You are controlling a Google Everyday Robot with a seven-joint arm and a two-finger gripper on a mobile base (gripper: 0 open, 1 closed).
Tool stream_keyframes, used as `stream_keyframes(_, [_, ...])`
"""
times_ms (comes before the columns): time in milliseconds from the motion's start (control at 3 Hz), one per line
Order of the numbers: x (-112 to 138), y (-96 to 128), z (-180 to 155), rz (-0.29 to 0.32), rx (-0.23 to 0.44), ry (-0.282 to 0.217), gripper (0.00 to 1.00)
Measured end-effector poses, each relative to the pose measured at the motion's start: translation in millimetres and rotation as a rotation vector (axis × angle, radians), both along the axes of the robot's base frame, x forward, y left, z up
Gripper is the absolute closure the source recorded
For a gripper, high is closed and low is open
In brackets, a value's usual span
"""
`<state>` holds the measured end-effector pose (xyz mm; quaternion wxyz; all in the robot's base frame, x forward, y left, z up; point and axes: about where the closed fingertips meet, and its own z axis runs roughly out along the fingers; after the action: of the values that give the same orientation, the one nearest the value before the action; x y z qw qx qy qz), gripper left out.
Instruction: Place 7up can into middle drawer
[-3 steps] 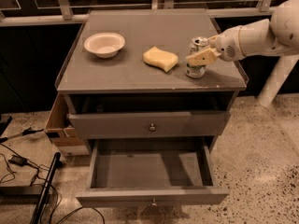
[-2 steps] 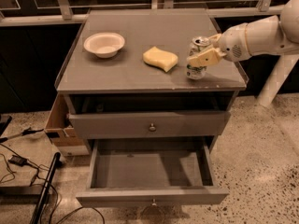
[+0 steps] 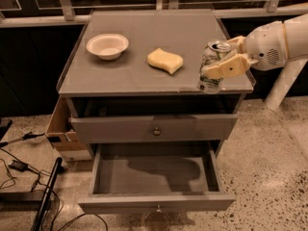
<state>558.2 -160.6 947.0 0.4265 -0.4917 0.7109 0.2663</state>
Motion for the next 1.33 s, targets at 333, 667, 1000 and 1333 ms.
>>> stream_keyframes(333, [0, 0, 0, 0.0, 0.0, 0.0, 1.0])
stream_keyframes(667, [-10, 7, -25, 0.008, -0.006, 0.015, 1.0])
stream_keyframes(1000, [-42, 27, -84, 0.017, 0.017, 0.026, 1.0])
stream_keyframes(1333, [-57, 44, -140, 0.014, 0.033, -0.026, 1.0])
